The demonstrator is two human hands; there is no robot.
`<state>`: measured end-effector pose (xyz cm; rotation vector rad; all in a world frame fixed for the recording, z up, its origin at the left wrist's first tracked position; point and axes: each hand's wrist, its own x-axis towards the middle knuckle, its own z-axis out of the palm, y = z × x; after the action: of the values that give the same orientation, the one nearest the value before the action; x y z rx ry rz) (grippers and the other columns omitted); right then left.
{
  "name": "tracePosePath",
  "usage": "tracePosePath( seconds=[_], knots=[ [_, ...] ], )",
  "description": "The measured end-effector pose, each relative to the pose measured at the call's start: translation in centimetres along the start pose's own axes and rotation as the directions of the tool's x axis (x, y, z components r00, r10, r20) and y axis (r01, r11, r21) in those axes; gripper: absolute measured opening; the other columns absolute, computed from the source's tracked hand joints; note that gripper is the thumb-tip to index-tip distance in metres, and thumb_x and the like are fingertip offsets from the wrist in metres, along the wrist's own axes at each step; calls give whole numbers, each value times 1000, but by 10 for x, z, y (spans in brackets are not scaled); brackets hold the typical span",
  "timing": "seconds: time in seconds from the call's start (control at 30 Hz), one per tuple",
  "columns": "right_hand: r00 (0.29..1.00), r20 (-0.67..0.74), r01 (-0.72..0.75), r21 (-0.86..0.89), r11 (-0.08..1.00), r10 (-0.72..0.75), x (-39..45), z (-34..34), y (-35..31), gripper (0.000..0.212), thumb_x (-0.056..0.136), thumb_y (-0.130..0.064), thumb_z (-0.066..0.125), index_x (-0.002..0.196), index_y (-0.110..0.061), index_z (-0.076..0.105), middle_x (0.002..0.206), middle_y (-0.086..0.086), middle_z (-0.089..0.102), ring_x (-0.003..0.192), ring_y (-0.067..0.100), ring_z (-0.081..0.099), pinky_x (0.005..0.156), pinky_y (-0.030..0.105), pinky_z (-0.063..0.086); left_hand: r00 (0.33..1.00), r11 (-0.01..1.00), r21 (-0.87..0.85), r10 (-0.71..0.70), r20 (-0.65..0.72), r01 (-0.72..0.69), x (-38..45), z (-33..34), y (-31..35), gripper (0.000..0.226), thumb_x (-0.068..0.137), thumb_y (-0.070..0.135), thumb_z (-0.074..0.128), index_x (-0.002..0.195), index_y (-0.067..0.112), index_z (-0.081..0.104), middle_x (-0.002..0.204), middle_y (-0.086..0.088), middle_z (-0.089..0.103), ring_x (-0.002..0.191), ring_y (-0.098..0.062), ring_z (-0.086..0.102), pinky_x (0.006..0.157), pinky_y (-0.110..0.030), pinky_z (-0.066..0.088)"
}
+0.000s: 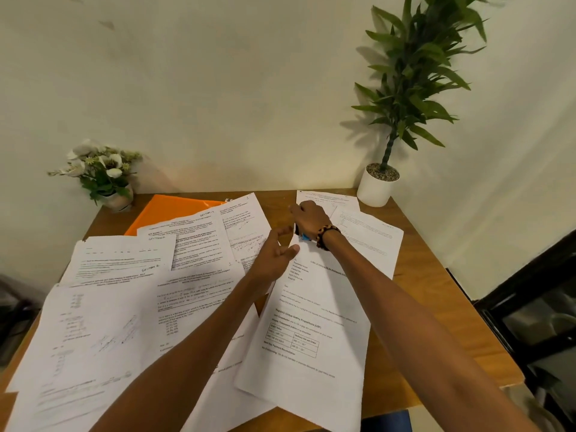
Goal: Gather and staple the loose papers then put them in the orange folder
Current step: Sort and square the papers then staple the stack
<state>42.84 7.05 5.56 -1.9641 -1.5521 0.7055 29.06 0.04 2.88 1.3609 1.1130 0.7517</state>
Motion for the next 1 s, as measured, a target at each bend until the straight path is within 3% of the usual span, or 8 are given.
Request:
tracePosePath(
  seconds=[0.13, 0.33, 0.5, 0.6, 0.73, 0.83, 0.9, 1.0],
  knots=[
    [999, 20, 30, -120, 992, -28, 4, 3, 4, 32, 94, -49, 44, 70, -28, 42, 73, -2, 52, 69, 19, 51, 61, 28, 37, 1000, 1000, 8, -25, -3, 25, 0, 2, 3, 51, 103, 27, 56, 151, 21, 39, 160, -3, 37, 141, -27, 44, 109, -43, 40],
    [985, 119, 135, -110, 985, -122, -1, 3, 5, 52, 102, -58, 30, 74, -18, 48, 71, 0, 53, 67, 16, 50, 67, 29, 39, 995, 995, -49, -93, -41, 91, 2, -5, -4, 50, 101, 32, 58, 147, 18, 44, 157, -6, 41, 137, -28, 48, 105, -41, 45],
    [996, 51, 79, -34, 996, -78, 0, 8, 5, 57, 106, -49, 22, 83, -11, 58, 84, 5, 62, 78, 20, 57, 79, 36, 45, 995, 995, -29, -92, -38, 91, 0, -6, 1, 51, 103, 29, 56, 149, 16, 41, 155, -5, 43, 119, -17, 54, 85, -24, 48],
    [997, 38, 73, -85, 994, -70, -1, 11, 1, 60, 106, -49, 19, 80, -12, 58, 87, 9, 63, 81, 23, 59, 81, 39, 47, 996, 997, -20, -69, -48, 68, 1, -5, 1, 53, 102, 31, 57, 150, 18, 39, 158, -5, 39, 138, -27, 46, 98, -35, 44],
    [998, 7, 67, -159, 985, -66, 1, 14, 1, 60, 106, -50, 18, 70, -15, 52, 77, 6, 58, 70, 20, 54, 69, 32, 41, 998, 998, -29, -48, -36, 47, 0, -3, 3, 55, 102, 33, 58, 151, 17, 39, 158, -4, 41, 141, -29, 45, 109, -46, 41],
    [1000, -20, 18, -157, 987, -21, 3, 16, 4, 59, 106, -49, 19, 66, -17, 47, 67, 1, 51, 61, 15, 48, 66, 32, 38, 998, 998, 23, -56, -27, 57, 1, -3, 3, 48, 102, 33, 57, 145, 12, 49, 146, -6, 56, 127, -26, 58, 105, -46, 47],
    [999, -41, -17, -161, 987, 11, 4, 17, 4, 57, 106, -50, 20, 64, -19, 42, 64, 0, 47, 59, 15, 45, 64, 31, 38, 999, 999, 0, -49, -9, 49, 4, -3, -1, 33, 102, 30, 57, 126, 9, 63, 120, -9, 73, 103, -23, 72, 96, -49, 55],
    [996, -52, -70, -104, 992, 65, 4, 18, 3, 56, 106, -50, 21, 65, -17, 41, 65, 1, 47, 60, 17, 46, 59, 27, 36, 997, 997, 29, -70, -25, 70, 12, -3, -11, 33, 101, 33, 59, 109, 2, 67, 100, -17, 75, 88, -30, 75, 83, -45, 59]
  ],
)
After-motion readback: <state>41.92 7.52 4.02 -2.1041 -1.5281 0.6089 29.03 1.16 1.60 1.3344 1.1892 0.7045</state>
